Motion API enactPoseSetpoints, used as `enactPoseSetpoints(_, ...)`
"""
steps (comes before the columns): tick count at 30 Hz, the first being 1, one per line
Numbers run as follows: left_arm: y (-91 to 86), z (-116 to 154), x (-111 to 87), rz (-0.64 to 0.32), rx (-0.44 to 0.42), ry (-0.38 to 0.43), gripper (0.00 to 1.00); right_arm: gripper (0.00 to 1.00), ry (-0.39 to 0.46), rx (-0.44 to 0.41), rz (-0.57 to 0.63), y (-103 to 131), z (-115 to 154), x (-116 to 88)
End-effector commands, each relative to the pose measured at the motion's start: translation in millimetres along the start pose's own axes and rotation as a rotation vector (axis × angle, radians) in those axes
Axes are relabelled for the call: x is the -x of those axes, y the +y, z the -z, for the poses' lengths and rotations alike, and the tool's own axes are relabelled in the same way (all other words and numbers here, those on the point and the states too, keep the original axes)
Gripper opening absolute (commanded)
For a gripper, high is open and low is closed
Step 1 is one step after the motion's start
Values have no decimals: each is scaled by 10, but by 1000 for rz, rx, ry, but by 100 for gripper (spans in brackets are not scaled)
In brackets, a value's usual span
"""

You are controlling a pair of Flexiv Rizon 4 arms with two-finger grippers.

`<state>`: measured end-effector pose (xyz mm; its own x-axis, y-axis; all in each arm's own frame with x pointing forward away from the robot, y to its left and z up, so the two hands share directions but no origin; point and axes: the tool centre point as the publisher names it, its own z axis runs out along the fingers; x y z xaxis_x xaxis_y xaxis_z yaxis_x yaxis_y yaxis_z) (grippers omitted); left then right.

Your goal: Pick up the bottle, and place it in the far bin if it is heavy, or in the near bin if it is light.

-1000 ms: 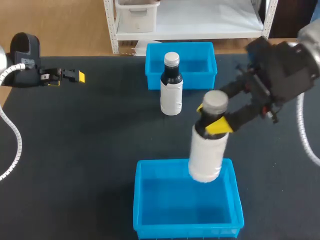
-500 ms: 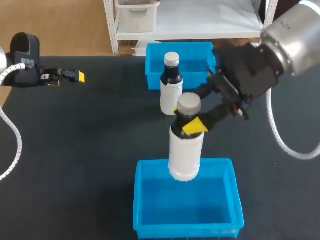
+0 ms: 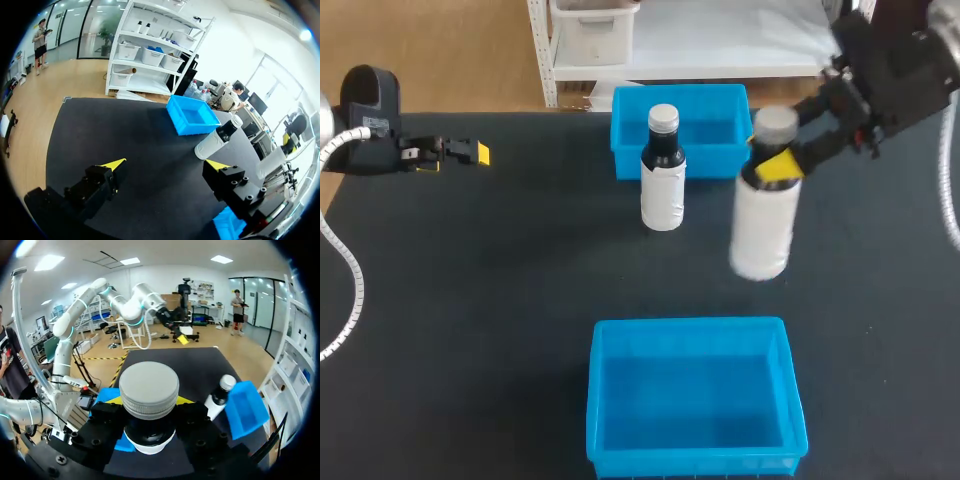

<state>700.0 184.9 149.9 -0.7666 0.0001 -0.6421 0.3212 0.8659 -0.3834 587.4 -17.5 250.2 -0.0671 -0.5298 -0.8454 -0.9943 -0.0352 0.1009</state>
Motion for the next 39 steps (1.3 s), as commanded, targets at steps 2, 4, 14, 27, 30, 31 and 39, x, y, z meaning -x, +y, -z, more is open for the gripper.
enactPoseSetpoints(2,0,0,0,0,0,0,100,0,1,-12,-21,-457,274,-52)
enactPoseSetpoints(4,0,0,0,0,0,0,100,0,3,-25,-28,-655,375,-52)
enactPoseSetpoints(14,0,0,0,0,0,0,100,0,30,-92,-51,-1515,683,71)
enactPoseSetpoints(27,0,0,0,0,0,0,100,0,44,-161,-45,-2534,526,363)
enactPoseSetpoints(30,0,0,0,0,0,0,100,0,45,-162,-49,-2719,387,384)
enactPoseSetpoints(31,0,0,0,0,0,0,100,0,49,-163,-44,-2773,335,393)
enactPoseSetpoints(39,0,0,0,0,0,0,100,0,31,-138,-10,-3198,-67,428)
